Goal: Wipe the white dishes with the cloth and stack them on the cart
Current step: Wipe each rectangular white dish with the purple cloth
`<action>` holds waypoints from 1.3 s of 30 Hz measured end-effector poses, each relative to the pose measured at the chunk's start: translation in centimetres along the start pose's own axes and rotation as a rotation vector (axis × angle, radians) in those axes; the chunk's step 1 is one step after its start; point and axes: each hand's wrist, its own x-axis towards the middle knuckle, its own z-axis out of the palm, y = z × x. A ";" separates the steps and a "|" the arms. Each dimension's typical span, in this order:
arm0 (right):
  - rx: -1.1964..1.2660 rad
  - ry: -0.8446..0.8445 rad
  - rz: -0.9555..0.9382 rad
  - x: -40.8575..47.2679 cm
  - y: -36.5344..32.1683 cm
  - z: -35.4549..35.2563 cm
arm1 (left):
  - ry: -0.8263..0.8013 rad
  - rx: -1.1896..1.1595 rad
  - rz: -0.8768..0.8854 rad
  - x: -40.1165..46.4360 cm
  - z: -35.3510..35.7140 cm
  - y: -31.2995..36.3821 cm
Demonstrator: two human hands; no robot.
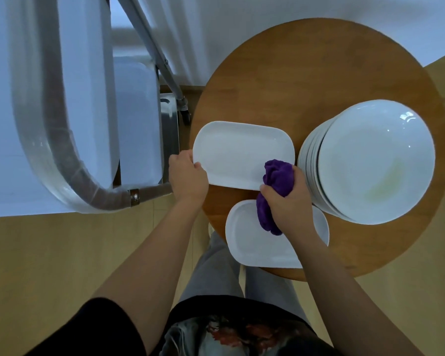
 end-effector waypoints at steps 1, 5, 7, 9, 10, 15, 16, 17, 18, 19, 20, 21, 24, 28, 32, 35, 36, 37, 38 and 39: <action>-0.001 0.000 0.000 0.0 0.0 0.0 | 0.006 -0.004 -0.007 -0.1 -0.1 0.0; -0.004 0.012 0.007 0.1 0.1 -0.3 | 0.031 -0.038 -0.017 -0.2 -0.3 0.4; 0.004 0.014 0.023 0.0 0.2 -0.3 | 0.030 -0.116 -0.014 -0.2 -0.7 0.8; 0.008 0.043 0.035 -0.2 0.2 -0.3 | -0.020 -0.234 -0.030 -0.3 -1.1 1.3; 0.013 0.066 0.039 -0.2 0.2 -0.3 | -0.056 -0.298 -0.068 -0.3 -1.2 1.4; 0.060 0.116 0.082 -0.6 0.1 -0.3 | -0.268 -0.633 -0.398 -0.7 -1.3 2.3; 0.092 0.112 0.107 -0.8 0.0 -0.3 | -0.294 -0.654 -0.412 -1.0 -1.3 2.4; 0.143 0.107 0.135 -0.9 -0.1 -0.2 | -0.298 -0.684 -0.432 -1.4 -1.4 2.6; 0.202 0.107 0.160 -1.0 -0.3 -0.1 | -0.298 -0.724 -0.461 -1.7 -1.6 2.7; 0.256 0.115 0.180 -1.1 -0.5 0.0 | -0.296 -0.767 -0.489 -2.0 -1.8 2.7; 0.296 0.129 0.195 -1.3 -0.8 0.0 | -0.292 -0.813 -0.510 -2.3 -2.1 2.6; 0.318 0.145 0.202 -1.5 -1.1 0.0 | -0.286 -0.864 -0.515 -2.6 -2.5 2.3; 0.258 0.185 0.132 -2.1 -2.3 0.0 | -0.253 -0.976 -0.472 -3.7 -4.4 1.2; -0.046 0.239 -0.045 -1.5 -4.2 0.2 | -0.294 -1.021 -0.437 -5.4 -7.0 0.0; -0.404 0.296 -0.058 -2.0 -5.7 0.8 | -0.266 -1.000 -0.348 -8.1 -7.9 0.6; -0.473 0.284 -0.142 -3.1 -6.4 0.3 | -0.275 -1.021 -0.300 -10.1 -8.2 1.2; -0.474 0.268 -0.196 -3.6 -6.7 0.0 | -0.291 -1.025 -0.282 -10.9 -8.3 1.4; -0.464 0.242 -0.258 -4.2 -7.0 -0.3 | -0.307 -1.025 -0.262 -11.7 -8.4 1.5; -0.446 0.208 -0.325 -4.9 -7.4 -0.6 | -0.321 -1.023 -0.246 -12.6 -8.5 1.8; -0.430 0.173 -0.393 -5.9 -7.8 -0.9 | -0.338 -1.020 -0.222 -13.4 -8.5 2.0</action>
